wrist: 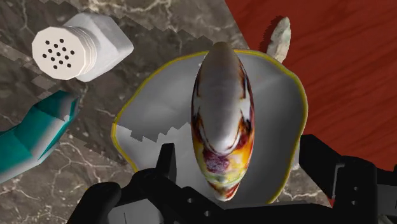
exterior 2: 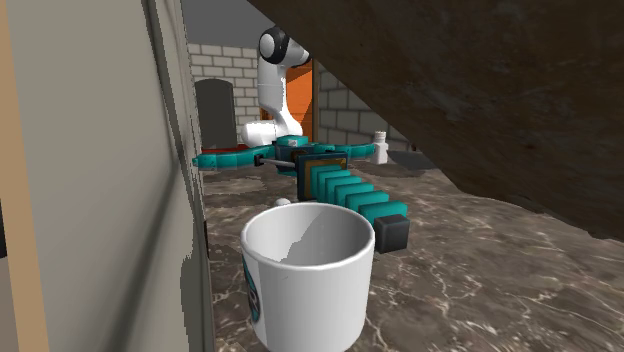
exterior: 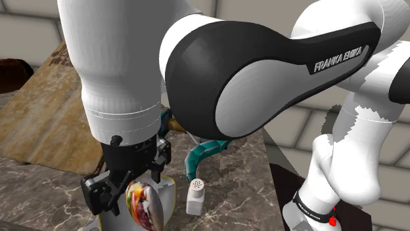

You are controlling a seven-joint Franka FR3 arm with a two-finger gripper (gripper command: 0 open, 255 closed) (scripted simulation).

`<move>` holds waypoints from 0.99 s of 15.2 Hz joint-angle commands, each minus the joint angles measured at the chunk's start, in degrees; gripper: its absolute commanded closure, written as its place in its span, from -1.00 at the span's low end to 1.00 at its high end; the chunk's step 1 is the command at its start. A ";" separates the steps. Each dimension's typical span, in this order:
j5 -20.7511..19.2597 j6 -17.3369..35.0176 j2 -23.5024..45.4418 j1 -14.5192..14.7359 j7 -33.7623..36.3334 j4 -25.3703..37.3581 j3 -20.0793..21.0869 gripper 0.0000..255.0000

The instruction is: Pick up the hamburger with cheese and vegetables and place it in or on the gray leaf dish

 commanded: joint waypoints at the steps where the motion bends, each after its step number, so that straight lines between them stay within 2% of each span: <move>1: 0.01 0.00 -0.01 0.00 0.00 -0.02 0.00 -1.00; 3: -0.02 -0.02 0.04 0.00 0.00 0.04 -0.01 -1.00; 7: -0.30 -7.53 0.67 0.62 0.06 8.05 0.34 -1.00; 15: -0.30 -7.53 0.67 0.62 0.06 8.05 0.34 -1.00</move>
